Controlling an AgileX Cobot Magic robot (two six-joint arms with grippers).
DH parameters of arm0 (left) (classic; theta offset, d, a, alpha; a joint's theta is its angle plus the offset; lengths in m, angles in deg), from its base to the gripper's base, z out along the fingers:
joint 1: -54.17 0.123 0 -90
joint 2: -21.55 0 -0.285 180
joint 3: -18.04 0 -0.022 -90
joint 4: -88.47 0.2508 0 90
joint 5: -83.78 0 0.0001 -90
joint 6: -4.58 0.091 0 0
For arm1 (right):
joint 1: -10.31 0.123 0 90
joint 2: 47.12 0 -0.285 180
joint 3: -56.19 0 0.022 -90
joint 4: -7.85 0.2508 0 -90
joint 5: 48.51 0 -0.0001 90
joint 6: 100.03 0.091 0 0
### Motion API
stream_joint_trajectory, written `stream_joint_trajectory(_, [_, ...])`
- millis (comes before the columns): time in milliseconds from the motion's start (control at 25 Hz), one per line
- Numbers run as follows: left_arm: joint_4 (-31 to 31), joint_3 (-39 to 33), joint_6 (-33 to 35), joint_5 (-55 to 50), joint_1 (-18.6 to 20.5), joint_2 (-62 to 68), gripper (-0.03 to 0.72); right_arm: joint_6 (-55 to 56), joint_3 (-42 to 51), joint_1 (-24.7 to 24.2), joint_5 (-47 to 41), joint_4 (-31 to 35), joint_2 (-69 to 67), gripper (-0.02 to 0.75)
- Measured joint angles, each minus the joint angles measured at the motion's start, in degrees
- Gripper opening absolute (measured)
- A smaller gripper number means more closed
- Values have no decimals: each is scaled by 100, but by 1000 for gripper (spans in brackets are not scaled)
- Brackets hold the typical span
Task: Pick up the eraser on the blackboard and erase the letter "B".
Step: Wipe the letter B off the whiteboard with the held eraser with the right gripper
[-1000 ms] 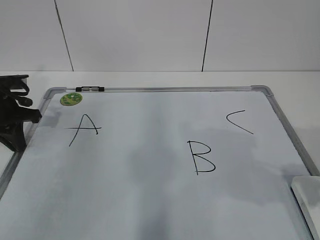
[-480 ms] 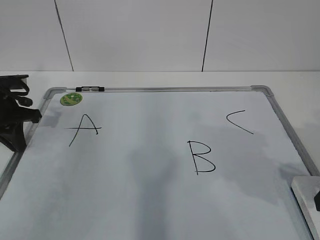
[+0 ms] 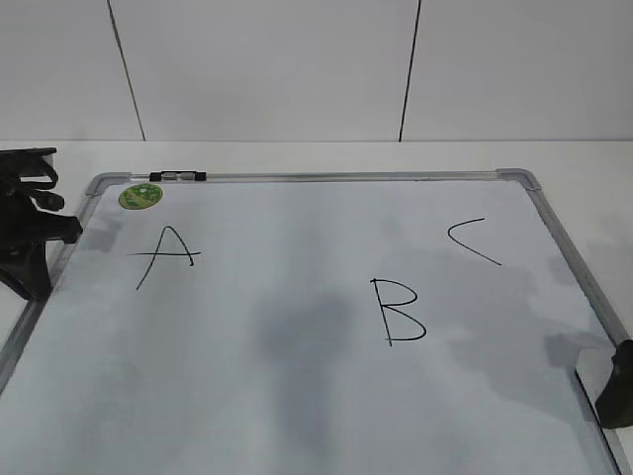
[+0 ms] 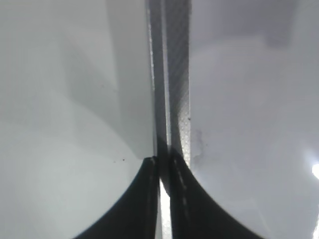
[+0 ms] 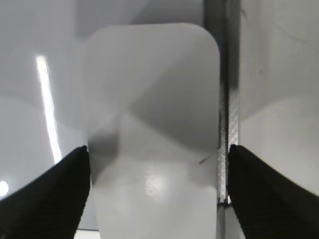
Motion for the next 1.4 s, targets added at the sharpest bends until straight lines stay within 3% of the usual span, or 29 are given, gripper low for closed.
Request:
stream_joint_trajectory(440, [0, 0, 0, 10, 0, 0, 20, -14, -79, 5, 27, 0, -472, 647])
stream_joint_trajectory(680, [0, 0, 0, 10, 0, 0, 20, -56, -152, 5, -18, 27, -565, 547])
stream_joint_trajectory(1160, [0, 0, 0, 21, 0, 0, 20, -56, -1119, 5, -1362, 88, -568, 535])
stream_joint_trajectory(1400, [0, 0, 0, 21, 0, 0, 20, -45, -1393, 5, -1477, 324, -568, 534])
